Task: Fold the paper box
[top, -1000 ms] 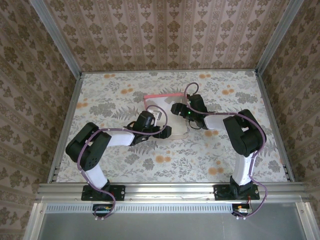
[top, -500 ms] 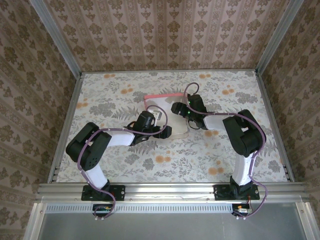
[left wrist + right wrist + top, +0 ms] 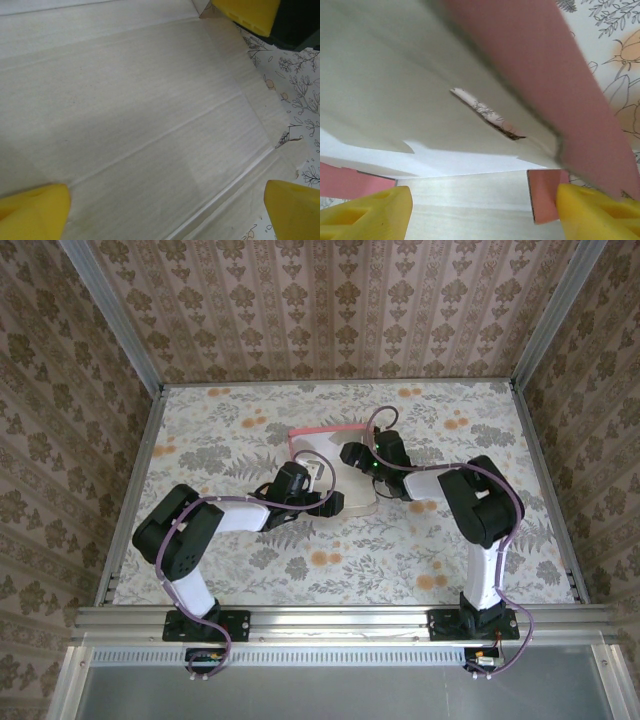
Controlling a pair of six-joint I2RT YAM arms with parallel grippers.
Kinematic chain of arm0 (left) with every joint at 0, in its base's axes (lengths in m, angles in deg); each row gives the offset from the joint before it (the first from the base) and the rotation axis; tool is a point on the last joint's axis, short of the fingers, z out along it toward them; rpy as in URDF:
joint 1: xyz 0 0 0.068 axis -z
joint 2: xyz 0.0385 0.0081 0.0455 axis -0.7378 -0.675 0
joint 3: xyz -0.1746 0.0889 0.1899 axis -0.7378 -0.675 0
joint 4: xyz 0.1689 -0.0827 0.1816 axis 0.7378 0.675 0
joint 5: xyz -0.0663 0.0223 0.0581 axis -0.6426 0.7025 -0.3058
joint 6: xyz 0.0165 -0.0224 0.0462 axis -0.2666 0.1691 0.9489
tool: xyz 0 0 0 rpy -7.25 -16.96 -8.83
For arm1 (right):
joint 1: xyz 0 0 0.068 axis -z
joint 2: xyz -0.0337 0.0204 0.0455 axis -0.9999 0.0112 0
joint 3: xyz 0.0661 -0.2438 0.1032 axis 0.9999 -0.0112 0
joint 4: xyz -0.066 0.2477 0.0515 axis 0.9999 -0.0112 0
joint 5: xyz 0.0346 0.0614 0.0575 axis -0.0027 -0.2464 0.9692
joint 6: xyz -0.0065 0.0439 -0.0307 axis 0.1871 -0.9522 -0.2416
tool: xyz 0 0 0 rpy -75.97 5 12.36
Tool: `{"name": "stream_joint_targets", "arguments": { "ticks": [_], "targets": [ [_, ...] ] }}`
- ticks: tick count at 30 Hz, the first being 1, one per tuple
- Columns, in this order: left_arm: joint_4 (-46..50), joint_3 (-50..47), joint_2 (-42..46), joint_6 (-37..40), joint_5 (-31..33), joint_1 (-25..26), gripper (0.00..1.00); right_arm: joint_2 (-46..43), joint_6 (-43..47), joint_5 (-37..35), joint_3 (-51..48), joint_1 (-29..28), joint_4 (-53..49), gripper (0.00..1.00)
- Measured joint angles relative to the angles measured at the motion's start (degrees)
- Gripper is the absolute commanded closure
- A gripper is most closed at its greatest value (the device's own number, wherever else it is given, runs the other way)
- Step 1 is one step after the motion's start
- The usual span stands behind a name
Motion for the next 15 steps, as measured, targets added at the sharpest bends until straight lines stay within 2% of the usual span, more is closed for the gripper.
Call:
{"name": "stream_joint_targets", "arguments": {
  "ticks": [15],
  "targets": [
    [1.95,0.74,0.33,0.00,-0.13,0.22,0.00,1.18,-2.25,1.14,-1.27,-0.17,4.09,0.24]
  ]
}}
